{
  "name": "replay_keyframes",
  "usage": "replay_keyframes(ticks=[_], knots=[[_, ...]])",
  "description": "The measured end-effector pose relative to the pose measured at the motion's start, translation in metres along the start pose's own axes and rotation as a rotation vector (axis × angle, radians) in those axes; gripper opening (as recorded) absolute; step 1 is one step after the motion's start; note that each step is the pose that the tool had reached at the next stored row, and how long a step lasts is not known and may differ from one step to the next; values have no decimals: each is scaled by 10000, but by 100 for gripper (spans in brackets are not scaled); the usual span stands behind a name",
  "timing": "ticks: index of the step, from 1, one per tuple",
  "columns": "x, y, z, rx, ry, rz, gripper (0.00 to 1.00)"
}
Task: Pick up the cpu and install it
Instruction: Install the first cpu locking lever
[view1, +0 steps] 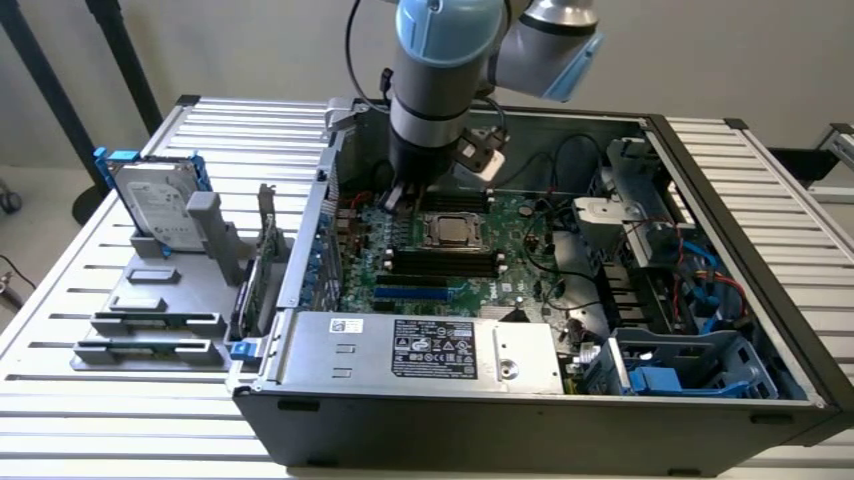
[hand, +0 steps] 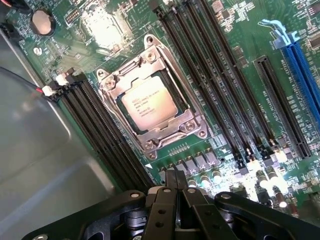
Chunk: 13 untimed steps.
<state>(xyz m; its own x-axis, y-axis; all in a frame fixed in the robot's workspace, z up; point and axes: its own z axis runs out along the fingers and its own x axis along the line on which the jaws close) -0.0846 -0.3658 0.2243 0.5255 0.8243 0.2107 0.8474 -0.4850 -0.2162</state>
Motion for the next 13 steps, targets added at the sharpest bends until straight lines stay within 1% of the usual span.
replay_keyframes(ticks=[3,6,9,13], knots=[[27,-17,9,25,-80,-215,11],[45,-27,16,28,-155,-470,11],[57,-33,22,-6,-238,-757,11],[66,-39,29,-72,-362,-1180,11]])
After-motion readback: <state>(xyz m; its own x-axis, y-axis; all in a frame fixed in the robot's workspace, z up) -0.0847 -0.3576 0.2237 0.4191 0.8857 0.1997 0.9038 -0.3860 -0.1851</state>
